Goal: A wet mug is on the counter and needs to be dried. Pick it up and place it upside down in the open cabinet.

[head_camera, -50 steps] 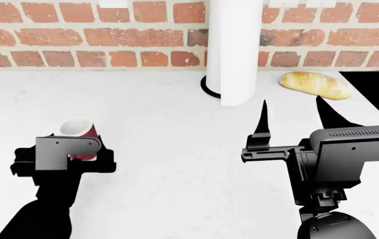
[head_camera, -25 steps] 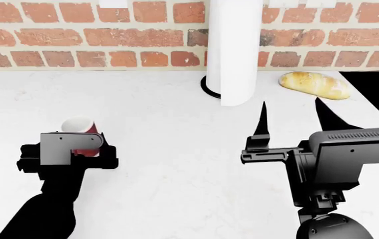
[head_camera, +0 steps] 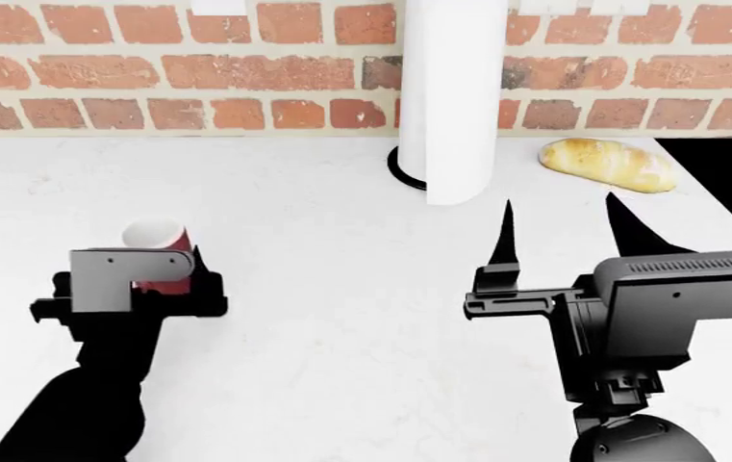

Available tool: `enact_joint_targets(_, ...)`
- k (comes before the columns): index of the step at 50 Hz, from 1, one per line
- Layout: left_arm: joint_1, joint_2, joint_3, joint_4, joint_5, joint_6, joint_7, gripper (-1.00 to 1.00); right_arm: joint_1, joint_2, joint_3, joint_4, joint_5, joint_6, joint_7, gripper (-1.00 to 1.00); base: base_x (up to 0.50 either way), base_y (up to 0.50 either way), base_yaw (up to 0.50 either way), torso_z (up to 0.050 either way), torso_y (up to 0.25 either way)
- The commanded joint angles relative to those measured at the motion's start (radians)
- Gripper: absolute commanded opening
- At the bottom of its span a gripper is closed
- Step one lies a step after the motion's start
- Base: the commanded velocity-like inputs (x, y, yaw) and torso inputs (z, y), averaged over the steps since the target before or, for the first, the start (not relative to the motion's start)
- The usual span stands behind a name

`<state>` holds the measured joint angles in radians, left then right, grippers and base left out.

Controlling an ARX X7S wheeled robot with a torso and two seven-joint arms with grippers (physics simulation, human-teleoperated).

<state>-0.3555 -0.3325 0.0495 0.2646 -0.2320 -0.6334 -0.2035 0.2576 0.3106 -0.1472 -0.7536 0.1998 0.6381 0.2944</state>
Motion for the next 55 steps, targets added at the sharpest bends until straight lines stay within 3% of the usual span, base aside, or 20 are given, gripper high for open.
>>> enact_joint_targets(1,0.002,-0.01,-0.019,0.05,-0.025,0.012,-0.009,-1.0,-0.003,0.004,-0.003,0.001,0.003,-0.004,0.004,1.0,0.0,0.0,0.0,0.0,0.0)
enact_joint_targets(11,-0.058,-0.084,-0.015,0.242,-0.019,-0.047,-0.001,-1.0,0.006,0.007,-0.006,-0.007,0.01,0.01,0.006,1.0,0.0,0.0,0.0,0.0,0.0)
enact_joint_targets(24,-0.276,-0.25,0.036,0.476,-0.007,-0.214,0.059,-1.0,0.042,0.014,-0.012,-0.036,0.023,0.059,0.01,1.0,0.0,0.0,0.0,0.0,0.001)
enact_joint_targets(36,-0.428,-0.445,0.186,0.517,0.1,-0.161,0.169,-1.0,0.05,0.019,-0.02,-0.05,0.026,0.072,0.016,1.0,0.0,0.0,0.0,0.0,0.0)
enact_joint_targets(43,-0.404,-0.632,0.364,0.472,0.337,0.052,0.195,-1.0,0.052,0.024,-0.018,-0.079,0.033,0.094,0.021,1.0,0.0,0.0,0.0,0.0,0.0)
enact_joint_targets(47,-0.4,-0.742,0.483,0.434,0.559,0.191,0.195,-1.0,0.053,0.027,-0.02,-0.092,0.037,0.101,0.022,1.0,0.0,0.0,0.0,0.0,0.0)
enact_joint_targets(55,-0.413,-0.854,0.581,0.356,0.822,0.358,0.178,-1.0,0.058,0.037,-0.022,-0.118,0.05,0.121,0.016,1.0,0.0,0.0,0.0,0.0,0.0)
